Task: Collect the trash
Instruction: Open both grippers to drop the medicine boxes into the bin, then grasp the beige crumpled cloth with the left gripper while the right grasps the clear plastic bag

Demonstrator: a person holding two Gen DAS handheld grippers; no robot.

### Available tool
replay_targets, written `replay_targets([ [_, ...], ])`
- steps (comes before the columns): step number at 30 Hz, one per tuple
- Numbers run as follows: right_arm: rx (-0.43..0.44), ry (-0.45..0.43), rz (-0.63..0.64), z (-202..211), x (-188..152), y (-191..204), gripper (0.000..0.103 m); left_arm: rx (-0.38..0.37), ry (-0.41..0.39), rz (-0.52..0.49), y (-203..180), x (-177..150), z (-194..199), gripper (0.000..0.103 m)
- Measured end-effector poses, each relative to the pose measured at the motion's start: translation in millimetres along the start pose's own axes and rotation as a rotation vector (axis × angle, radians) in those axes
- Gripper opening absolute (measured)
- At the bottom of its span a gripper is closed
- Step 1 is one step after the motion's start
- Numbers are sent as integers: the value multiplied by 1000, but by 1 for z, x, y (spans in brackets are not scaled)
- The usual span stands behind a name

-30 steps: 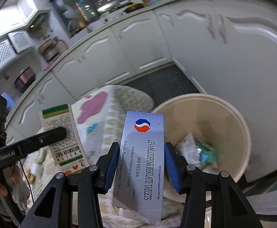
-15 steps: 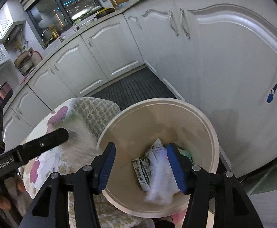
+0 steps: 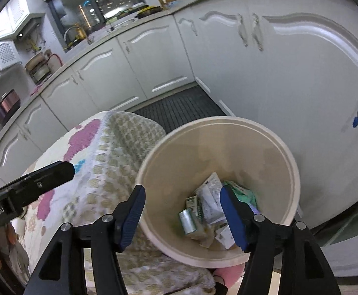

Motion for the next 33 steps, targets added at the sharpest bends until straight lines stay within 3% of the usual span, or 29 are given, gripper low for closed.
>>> replay_targets([
  [4, 16, -16, 37, 7, 3, 22, 66, 49, -42, -12, 13, -7, 23, 46],
  [17, 112, -47, 148, 20, 3, 117, 67, 189, -165, 47, 80, -31, 104, 46],
  [29, 197, -34, 273, 21, -7, 207, 71, 265, -230, 139, 146, -54, 165, 47],
  [33, 216, -23, 307, 18, -11, 231, 71, 271, -234, 179, 168, -62, 179, 51],
])
Point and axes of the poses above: each gripper's, at about its wrist camera, not at the fingertips, and z roughly against the way its jaws point, y to its left, x to its top, the point moved 4 cm from there along -z, roughly the way its jaws point, and after that the axes turned 4 degrees about z, right-handed, at the moved point
